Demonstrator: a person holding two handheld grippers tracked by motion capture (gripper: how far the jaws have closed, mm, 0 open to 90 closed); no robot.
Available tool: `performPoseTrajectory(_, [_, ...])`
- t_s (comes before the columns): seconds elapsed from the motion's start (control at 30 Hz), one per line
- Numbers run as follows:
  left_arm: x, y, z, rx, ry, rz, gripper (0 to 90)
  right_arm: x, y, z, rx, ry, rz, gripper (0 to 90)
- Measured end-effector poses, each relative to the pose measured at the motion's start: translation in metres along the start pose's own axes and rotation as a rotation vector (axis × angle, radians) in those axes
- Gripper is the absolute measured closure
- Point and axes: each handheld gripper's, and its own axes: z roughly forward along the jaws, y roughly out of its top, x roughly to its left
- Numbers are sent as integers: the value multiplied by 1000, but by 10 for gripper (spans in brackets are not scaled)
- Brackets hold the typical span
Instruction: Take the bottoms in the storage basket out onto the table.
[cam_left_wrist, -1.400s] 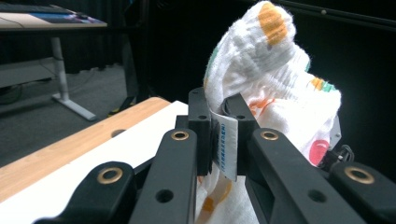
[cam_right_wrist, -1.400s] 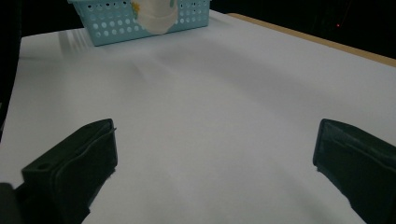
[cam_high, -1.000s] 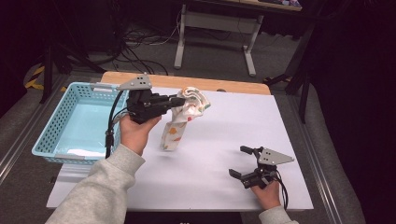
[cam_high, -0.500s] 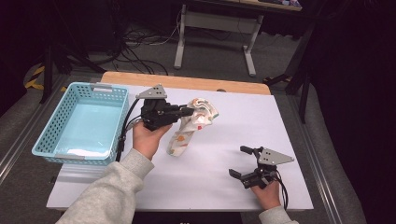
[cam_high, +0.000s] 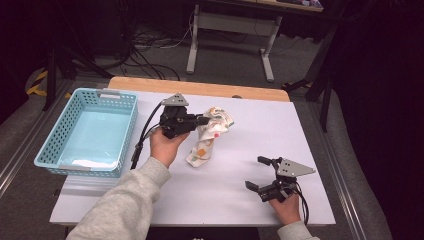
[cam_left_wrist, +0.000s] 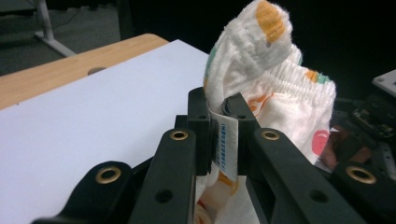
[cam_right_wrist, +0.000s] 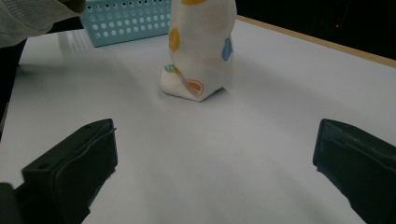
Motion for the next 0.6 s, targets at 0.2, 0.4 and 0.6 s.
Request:
performPoseTrajectory(0.2, [12,-5,17,22,16,-33,836,0,0,0,0,-1,-1,5])
performPoseTrajectory(0.4, [22,-11,34,60,50,-44,831,0,0,0,4,-4,-2,5])
performPoseTrajectory(0.6, [30,-18,45,84,73,-54,814,1,0,0,5,-9,-4,5])
